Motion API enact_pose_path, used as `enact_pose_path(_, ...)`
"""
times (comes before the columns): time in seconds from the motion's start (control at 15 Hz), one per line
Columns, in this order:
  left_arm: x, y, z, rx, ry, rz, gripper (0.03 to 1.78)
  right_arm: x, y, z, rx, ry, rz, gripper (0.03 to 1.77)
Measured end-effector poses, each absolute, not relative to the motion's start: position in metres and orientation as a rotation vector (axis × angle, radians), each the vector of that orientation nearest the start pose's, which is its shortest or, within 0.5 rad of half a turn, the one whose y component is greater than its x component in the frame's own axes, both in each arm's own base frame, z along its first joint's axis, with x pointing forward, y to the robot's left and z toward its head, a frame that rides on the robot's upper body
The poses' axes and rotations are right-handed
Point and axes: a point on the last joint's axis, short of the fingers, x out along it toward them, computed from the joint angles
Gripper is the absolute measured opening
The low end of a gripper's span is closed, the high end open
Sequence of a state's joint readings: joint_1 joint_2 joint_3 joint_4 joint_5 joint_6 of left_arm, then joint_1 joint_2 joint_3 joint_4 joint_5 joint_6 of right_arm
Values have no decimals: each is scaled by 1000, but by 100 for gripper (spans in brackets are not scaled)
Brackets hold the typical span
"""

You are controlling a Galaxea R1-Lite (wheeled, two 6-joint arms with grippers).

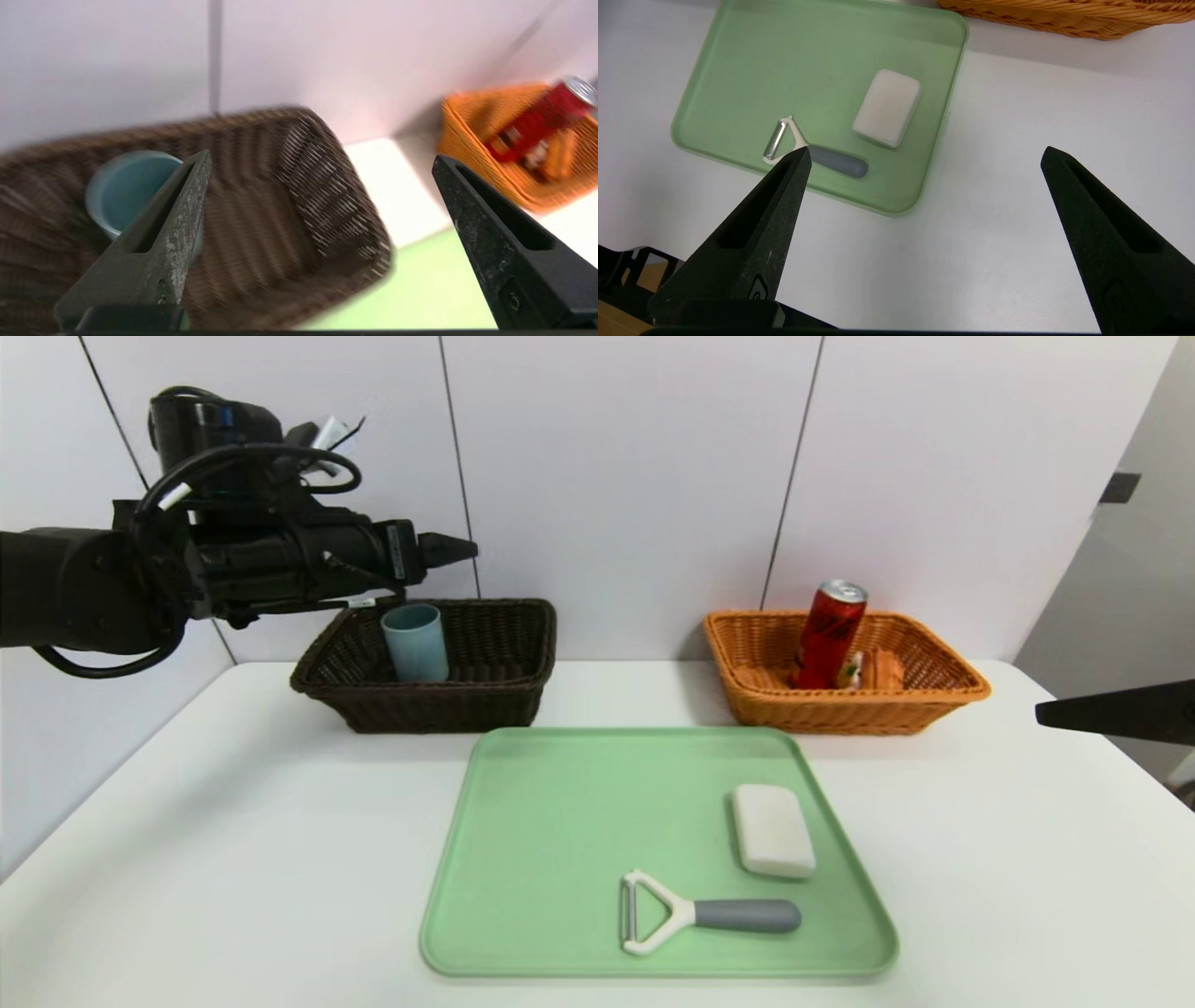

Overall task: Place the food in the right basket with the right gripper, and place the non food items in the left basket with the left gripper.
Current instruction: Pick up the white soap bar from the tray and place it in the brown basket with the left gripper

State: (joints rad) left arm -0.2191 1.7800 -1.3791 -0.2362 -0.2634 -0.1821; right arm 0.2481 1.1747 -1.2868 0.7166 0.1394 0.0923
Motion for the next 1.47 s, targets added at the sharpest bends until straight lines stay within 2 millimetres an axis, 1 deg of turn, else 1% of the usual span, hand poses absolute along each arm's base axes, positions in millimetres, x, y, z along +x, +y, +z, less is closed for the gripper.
enact_pose_path(0.2, 321, -127, 277, -178, 278, -479, 167, 128, 36, 312, 56, 626, 347, 170)
enact_pose_path(0.33, 305, -158, 272, -157, 334, -475, 167, 128, 36, 311, 55, 633, 347, 170)
enact_pose_path(0.53, 287, -203, 258, -170, 409, -467, 168, 126, 35, 307, 56, 642, 348, 170)
enact_pose_path(0.67, 279, -231, 243, -174, 446, -445, 169, 124, 35, 305, 56, 647, 347, 170)
enact_pose_path(0.8, 272, -255, 230, -182, 478, -443, 169, 121, 34, 303, 55, 650, 345, 170)
enact_pose_path(1.07, 261, -289, 210, -173, 525, -484, 169, 118, 33, 300, 56, 652, 343, 170)
enact_pose_path(1.47, 253, -327, 196, -137, 522, -491, 169, 114, 32, 296, 55, 660, 341, 170)
